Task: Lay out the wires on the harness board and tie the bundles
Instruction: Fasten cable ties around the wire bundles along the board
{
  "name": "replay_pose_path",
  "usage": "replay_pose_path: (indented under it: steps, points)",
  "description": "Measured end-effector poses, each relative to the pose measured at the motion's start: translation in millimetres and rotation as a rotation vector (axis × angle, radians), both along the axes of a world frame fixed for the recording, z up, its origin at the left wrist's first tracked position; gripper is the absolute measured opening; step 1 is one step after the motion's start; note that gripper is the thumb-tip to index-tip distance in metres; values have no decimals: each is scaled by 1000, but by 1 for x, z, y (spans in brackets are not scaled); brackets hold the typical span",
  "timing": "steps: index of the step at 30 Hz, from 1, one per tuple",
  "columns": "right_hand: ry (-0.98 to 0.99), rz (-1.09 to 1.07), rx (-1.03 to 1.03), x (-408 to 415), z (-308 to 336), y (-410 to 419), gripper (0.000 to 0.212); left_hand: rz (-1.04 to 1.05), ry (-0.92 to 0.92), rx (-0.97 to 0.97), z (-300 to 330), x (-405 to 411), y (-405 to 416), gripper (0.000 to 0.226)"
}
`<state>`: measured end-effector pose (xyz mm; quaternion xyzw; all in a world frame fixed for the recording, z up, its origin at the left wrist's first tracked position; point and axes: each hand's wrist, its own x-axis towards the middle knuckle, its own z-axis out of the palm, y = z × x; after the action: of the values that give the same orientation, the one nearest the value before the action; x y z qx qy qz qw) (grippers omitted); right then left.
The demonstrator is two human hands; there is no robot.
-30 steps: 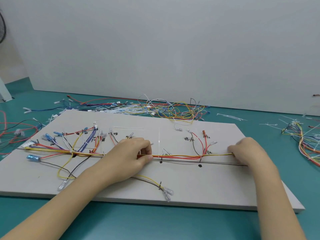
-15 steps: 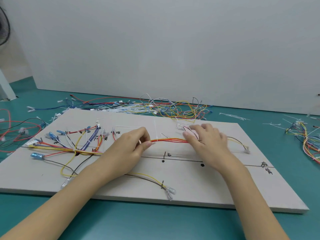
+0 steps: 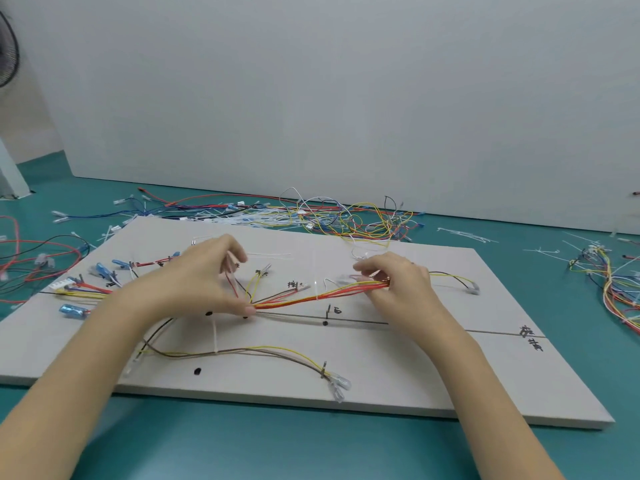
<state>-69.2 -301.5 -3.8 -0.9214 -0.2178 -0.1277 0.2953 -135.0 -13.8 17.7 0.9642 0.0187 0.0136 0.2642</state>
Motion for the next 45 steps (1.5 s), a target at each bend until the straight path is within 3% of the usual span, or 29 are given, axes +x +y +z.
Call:
replay_pose_path:
  steps: [3, 6, 8, 10, 14, 18, 27, 39, 45]
  points:
    - [88, -22, -82, -5, 5, 1, 56, 16, 206, 30, 3, -5, 28, 42]
    - [221, -36, -22, -9, 8, 3, 78, -27, 228, 14, 4, -4, 30, 17]
    - [172, -10, 42, -12, 9, 5, 88, -35, 208, 1, 3, -2, 25, 14]
    - [73, 48, 56, -17, 8, 11, 80, -50, 192, 5, 2, -1, 24, 14]
    - [-63, 157, -84, -24, -8, 30, 30, -99, 190, -19, 2, -2, 25, 12]
    - [-75, 217, -110, -28, -21, 44, 16, -131, 192, -37, 2, -2, 25, 10]
    - [-197, 214, 37, -35, -15, 50, 12, -167, 211, -77, 0, -2, 28, 9]
    - [-143, 181, 70, -37, -14, 52, 13, -231, 267, -168, -1, -3, 29, 20]
    - [-103, 202, 187, -41, -11, 57, 14, -146, 250, -124, -1, -3, 17, 11]
